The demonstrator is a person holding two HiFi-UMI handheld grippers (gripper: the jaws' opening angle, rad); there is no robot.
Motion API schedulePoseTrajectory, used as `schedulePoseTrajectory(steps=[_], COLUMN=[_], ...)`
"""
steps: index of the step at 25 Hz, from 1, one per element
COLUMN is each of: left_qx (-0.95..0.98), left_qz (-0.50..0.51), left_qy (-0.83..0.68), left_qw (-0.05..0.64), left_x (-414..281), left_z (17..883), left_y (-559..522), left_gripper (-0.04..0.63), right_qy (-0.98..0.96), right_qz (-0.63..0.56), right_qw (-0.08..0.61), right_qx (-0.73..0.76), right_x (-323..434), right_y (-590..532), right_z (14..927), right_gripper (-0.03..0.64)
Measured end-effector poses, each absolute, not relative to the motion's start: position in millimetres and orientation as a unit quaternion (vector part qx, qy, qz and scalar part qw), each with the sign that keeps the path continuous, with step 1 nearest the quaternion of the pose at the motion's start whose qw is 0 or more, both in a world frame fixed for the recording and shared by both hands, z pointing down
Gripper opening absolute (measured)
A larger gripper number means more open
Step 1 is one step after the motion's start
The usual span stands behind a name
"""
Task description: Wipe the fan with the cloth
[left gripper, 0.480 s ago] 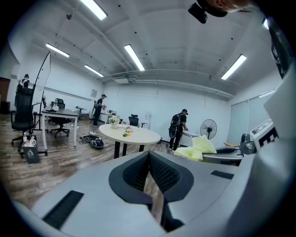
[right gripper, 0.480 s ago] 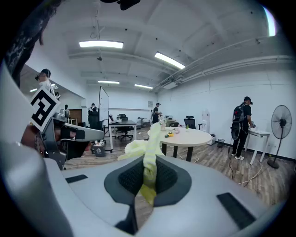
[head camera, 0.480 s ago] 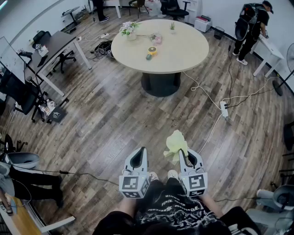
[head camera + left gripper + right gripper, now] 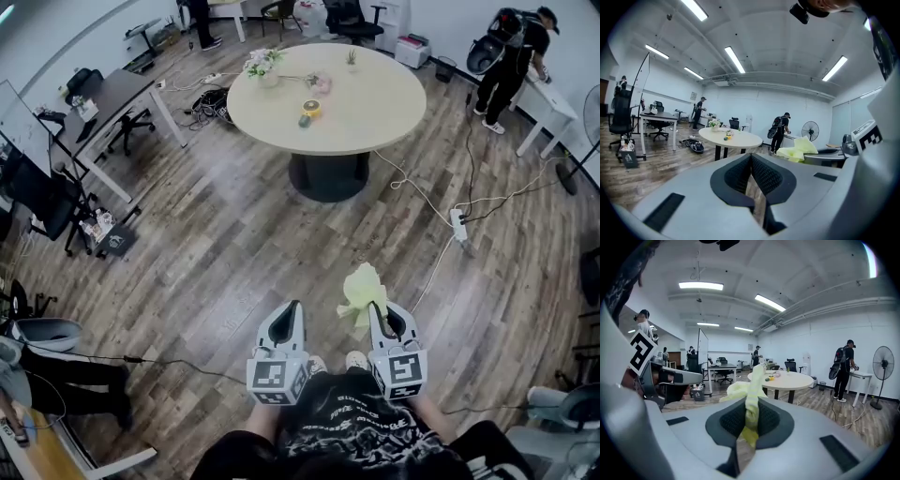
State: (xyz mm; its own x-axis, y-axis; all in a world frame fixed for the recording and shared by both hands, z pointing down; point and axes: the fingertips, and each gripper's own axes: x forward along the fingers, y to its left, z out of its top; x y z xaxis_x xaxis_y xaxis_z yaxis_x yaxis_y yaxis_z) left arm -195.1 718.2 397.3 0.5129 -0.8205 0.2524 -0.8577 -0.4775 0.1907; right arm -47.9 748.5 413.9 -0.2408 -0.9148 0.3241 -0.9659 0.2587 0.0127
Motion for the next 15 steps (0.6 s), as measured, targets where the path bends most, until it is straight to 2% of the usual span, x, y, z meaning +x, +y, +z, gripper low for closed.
schedulePoseTrajectory(steps=[4,11,13,15], left_qx=[0.864,0.898,0.9,0.903], left_qz=[0.056,0.059,0.063,0.069], left_qy=[-0.477,-0.406,-0.399,-0.396], left_qw=[0.15,0.162,0.16,0.153], left_x=[-199,-193,-194,-197], left_z=[398,403,403,404], left_y=[716,725,726,727], left_gripper=[0.028,0.317,0.355,0.365], right_qy=[-0.783,-0.78,-0.778,-0.775], right_qz=[0.083,0.075,0.074,0.072], right_qw=[0.126,0.122,0.124,0.126], right_qx=[0.604,0.61,0.611,0.615], right_x=[-56,-76,-79,-80], right_y=[744,746,748,749], right_z=[409,404,406,408], right_gripper=[0.032,0.032,0.031,0.032])
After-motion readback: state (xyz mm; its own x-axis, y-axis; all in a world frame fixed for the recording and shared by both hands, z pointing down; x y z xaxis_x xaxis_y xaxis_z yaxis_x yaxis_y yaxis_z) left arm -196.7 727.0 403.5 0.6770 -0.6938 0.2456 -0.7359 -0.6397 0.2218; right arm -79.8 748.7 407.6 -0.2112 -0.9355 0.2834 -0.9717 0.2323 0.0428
